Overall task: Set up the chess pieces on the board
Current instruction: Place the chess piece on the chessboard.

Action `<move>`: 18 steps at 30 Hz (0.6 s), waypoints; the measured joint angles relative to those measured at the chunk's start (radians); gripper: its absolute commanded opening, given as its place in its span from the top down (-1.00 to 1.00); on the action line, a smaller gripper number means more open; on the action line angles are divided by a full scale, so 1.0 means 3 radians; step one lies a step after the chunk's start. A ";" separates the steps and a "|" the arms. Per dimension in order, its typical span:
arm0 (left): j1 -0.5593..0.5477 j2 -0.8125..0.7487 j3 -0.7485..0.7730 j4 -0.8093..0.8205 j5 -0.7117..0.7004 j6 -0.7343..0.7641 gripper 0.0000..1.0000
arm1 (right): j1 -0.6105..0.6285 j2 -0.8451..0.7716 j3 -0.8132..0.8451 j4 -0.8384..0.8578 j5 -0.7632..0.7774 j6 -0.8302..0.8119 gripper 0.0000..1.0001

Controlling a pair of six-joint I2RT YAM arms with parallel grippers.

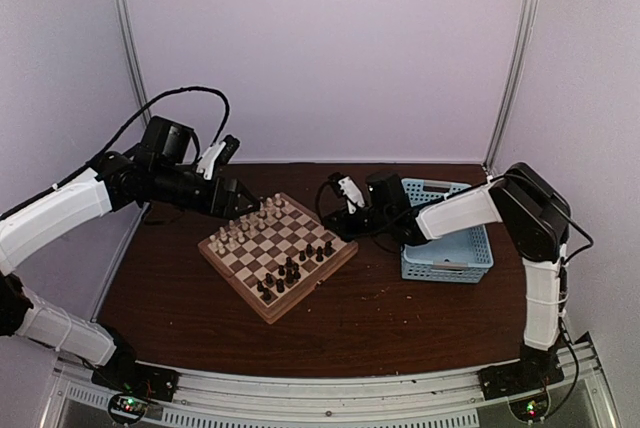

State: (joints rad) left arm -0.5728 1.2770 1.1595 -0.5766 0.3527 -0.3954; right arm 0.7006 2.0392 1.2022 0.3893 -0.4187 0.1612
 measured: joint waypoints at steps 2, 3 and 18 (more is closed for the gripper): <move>0.0000 -0.0003 0.0000 -0.0009 -0.0010 0.0015 -0.57 | -0.0011 0.0065 0.0062 -0.0031 -0.0003 -0.0001 0.75; 0.0000 -0.0003 0.0000 -0.0013 -0.0018 0.0019 -0.57 | -0.0019 0.0097 0.0095 -0.0051 -0.0004 -0.0001 0.76; 0.0000 -0.0003 0.0000 -0.0102 -0.0107 0.0076 -0.57 | -0.0039 0.0370 0.0436 -0.0388 -0.0008 -0.0118 0.60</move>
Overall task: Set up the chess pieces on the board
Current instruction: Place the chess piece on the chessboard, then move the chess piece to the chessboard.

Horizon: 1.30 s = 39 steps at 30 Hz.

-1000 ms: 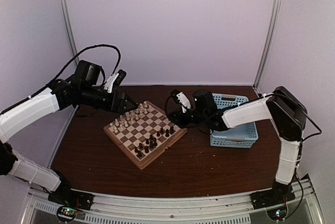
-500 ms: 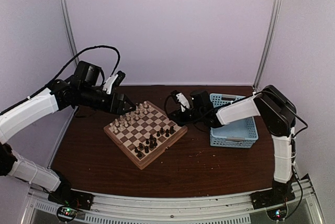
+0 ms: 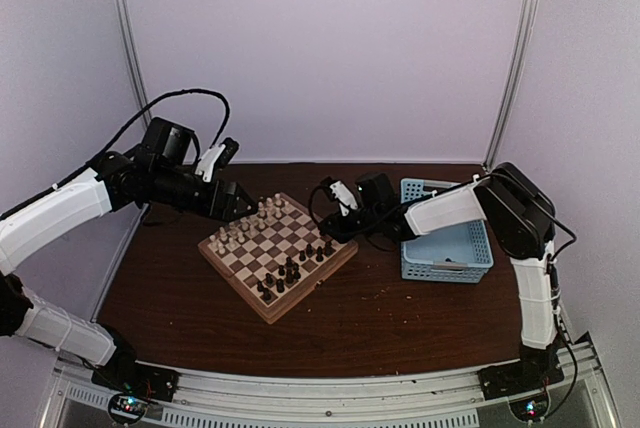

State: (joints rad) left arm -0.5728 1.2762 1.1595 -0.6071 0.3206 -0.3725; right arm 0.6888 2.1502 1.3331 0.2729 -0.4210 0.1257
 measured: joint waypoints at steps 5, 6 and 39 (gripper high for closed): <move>0.0000 0.0001 0.0006 -0.0003 -0.0011 0.0001 -0.58 | 0.0000 0.0004 0.0019 -0.0076 0.0003 -0.0074 0.57; 0.0000 0.0003 0.0013 -0.0003 -0.0013 0.0000 -0.58 | 0.0000 0.0004 0.0019 -0.0086 0.0001 -0.0081 0.57; 0.0000 0.0024 0.0043 -0.0003 -0.0039 0.0027 -0.92 | 0.0027 -0.0005 0.0923 -0.1860 0.0287 -0.0212 0.29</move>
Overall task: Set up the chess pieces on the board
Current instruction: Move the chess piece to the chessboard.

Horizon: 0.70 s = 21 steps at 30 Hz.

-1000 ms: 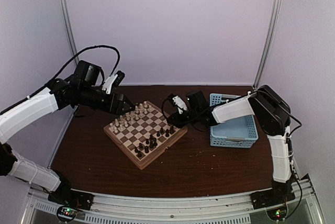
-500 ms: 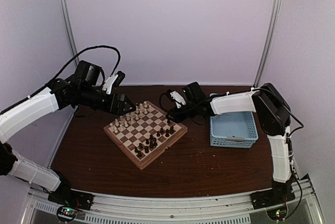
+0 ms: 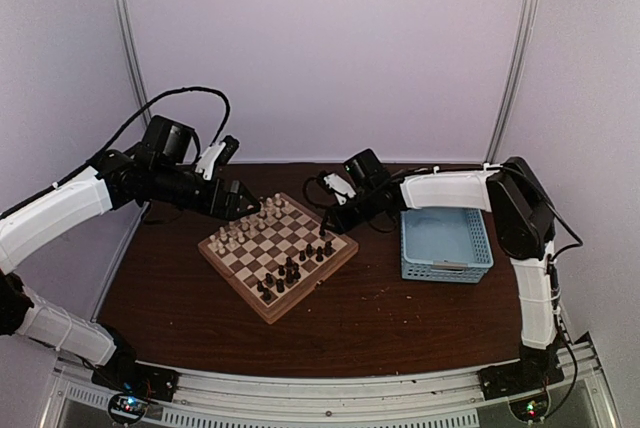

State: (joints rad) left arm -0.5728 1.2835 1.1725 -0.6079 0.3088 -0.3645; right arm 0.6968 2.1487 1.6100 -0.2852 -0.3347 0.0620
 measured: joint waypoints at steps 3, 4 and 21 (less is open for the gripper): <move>0.0000 0.0000 0.0000 -0.0001 0.0000 0.0000 -0.92 | 0.0014 0.0000 0.0020 -0.0038 0.0000 -0.0023 0.26; 0.0000 0.0000 0.0000 0.0000 0.0000 0.0000 -0.92 | 0.0014 0.0000 0.0024 -0.0042 0.0000 -0.0024 0.26; 0.0000 -0.0001 0.0000 -0.0078 -0.0051 0.0023 -0.93 | 0.0050 0.0179 0.0355 -0.0264 -0.0031 -0.0118 0.41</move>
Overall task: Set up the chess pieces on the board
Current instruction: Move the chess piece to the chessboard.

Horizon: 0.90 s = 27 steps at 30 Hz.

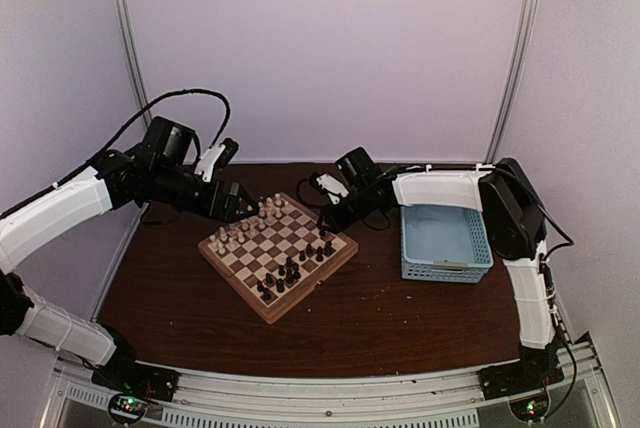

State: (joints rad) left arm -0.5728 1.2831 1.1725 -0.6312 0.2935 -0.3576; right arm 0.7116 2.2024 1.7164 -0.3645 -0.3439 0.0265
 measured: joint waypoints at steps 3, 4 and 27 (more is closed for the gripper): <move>0.0000 0.0000 0.0000 -0.0017 -0.0006 0.0004 -0.93 | 0.0005 0.0036 0.0001 -0.0066 0.0000 -0.0009 0.44; 0.0000 0.0001 0.0000 -0.0023 -0.0006 0.0004 -0.93 | 0.0006 0.0041 0.0003 -0.0086 0.0001 -0.0009 0.47; 0.0000 0.0000 0.0000 -0.0086 -0.0065 0.0057 -0.92 | 0.0027 0.0181 0.0219 -0.0244 -0.0001 -0.0015 0.81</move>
State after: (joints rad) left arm -0.5728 1.2831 1.1725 -0.6571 0.2741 -0.3405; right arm 0.7197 2.2566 1.7821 -0.4377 -0.3443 0.0219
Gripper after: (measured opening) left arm 0.963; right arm 0.119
